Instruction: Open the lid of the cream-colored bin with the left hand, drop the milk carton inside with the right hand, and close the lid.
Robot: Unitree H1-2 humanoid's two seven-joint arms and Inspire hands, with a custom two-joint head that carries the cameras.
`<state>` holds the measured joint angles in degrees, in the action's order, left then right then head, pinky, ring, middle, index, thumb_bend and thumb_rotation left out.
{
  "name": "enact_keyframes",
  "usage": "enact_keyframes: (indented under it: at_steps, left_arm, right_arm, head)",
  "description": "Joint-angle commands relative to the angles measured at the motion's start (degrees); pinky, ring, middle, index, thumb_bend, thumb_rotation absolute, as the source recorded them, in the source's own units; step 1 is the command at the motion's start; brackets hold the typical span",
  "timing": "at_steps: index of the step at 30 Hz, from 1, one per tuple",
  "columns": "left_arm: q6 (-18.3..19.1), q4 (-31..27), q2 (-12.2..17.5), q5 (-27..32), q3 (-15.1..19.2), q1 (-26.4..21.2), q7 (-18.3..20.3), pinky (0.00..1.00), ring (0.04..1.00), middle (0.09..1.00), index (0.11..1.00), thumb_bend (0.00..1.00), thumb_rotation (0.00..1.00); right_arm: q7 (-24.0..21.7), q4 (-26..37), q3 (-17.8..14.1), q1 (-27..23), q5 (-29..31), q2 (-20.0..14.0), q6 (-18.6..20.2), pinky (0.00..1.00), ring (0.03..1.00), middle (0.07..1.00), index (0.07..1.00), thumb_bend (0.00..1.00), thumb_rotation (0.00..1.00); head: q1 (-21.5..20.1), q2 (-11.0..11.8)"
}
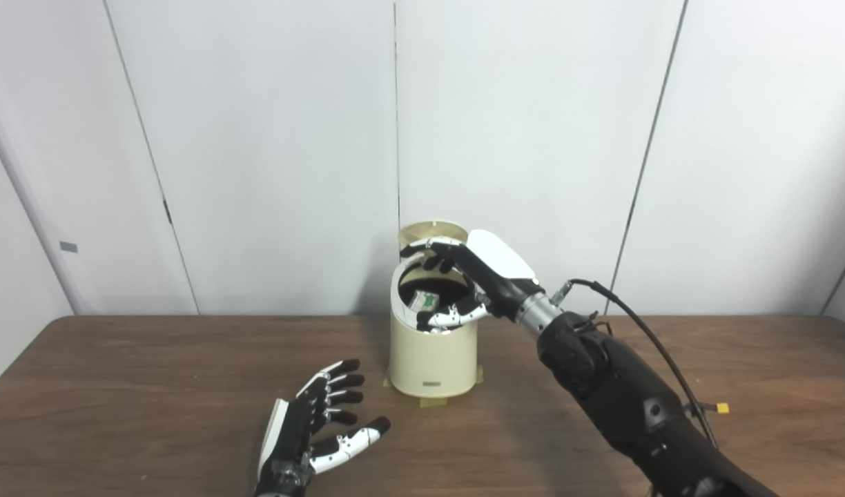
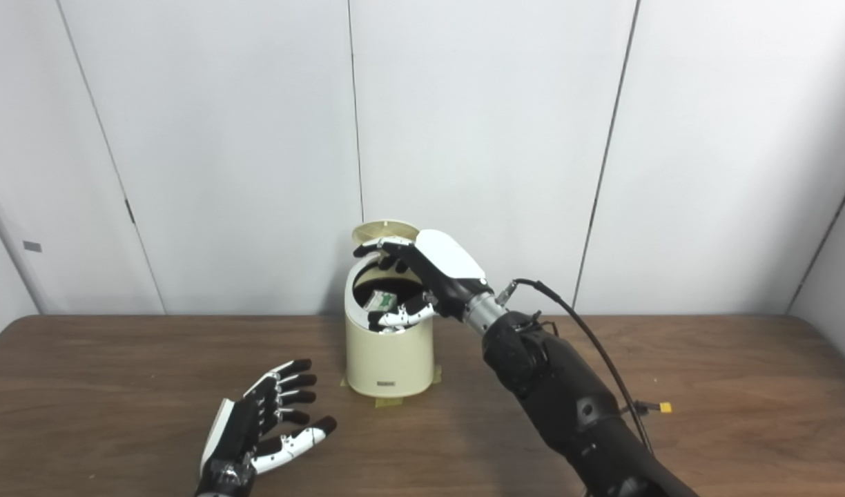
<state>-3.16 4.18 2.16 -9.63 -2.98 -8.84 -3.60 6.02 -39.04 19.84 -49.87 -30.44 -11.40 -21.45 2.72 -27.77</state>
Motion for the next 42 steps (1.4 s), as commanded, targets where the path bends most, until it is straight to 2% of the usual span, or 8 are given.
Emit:
enact_keyframes:
  at_steps: [1, 9, 17, 20, 25, 30, 40, 42]
  left_arm:
    - [-1.11, -0.85, 0.34, -0.15, 0.0, -1.53, 0.23, 0.6, 0.708, 0.763, 0.8, 0.71, 0.09]
    - [-0.88, -0.69, 0.58, -0.71, -0.1, -1.67, -0.02, 0.6, 0.705, 0.758, 0.798, 0.71, 0.1]
    - [-1.7, -0.01, 0.8, 0.01, 0.29, -2.03, 0.11, 0.59, 0.695, 0.751, 0.794, 0.71, 0.08]
    - [-2.05, 0.28, 1.1, 0.37, 0.38, -2.1, 0.38, 0.6, 0.697, 0.752, 0.793, 0.71, 0.09]
    - [-1.9, -0.18, 1.39, 0.79, 0.42, -2.04, 0.81, 0.59, 0.694, 0.752, 0.796, 0.71, 0.09]
    - [-2.74, -0.68, 1.8, 1.46, 0.73, -1.86, 1.57, 0.62, 0.7, 0.75, 0.795, 0.71, 0.1]
    - [-2.85, -2.9, 2.37, 2.28, 1.04, -1.83, 2.24, 0.62, 0.708, 0.75, 0.788, 0.72, 0.12]
    - [-1.9, -3.65, 2.65, 2.46, 1.04, -2.97, 2.72, 0.63, 0.726, 0.776, 0.807, 0.71, 0.18]
  right_arm:
    - [3.31, 3.89, -2.71, -0.72, 0.72, -1.24, -1.97, 0.61, 0.705, 0.747, 0.724, 0.87, 0.16]
    - [2.89, 12.84, -10.9, 4.6, 9.71, 0.02, -3.5, 0.39, 0.527, 0.665, 0.646, 0.84, 0.08]
    - [1.6, 24.36, -16.99, 16.25, 18.43, 1.59, -2.17, 0.26, 0.357, 0.576, 0.63, 0.8, 0.09]
    - [-0.39, 27.85, -17.7, 20.27, 20.78, 1.31, -0.72, 0.26, 0.367, 0.595, 0.649, 0.79, 0.09]
    - [-5.55, 33.76, -18.44, 27.11, 26.7, 1.14, 5.99, 0.35, 0.48, 0.696, 0.715, 0.8, 0.15]
    - [-7.77, 37.48, -18.69, 31.38, 29.74, 1.96, 9.31, 0.47, 0.602, 0.741, 0.752, 0.83, 0.16]
    - [-7.36, 37.82, -20.44, 34.32, 31.47, 5.12, 9.33, 0.49, 0.632, 0.756, 0.77, 0.8, 0.16]
    - [-7.43, 37.49, -20.62, 34.39, 31.46, 5.31, 9.2, 0.5, 0.634, 0.753, 0.769, 0.8, 0.17]
  head:
    - [0.01, -0.04]
    - [-0.33, 0.04]
    - [-0.36, 0.14]
    - [-0.52, 0.16]
    - [-0.88, 0.16]
    - [-1.0, 0.01]
    - [-1.1, 0.08]
    - [-0.82, 0.28]
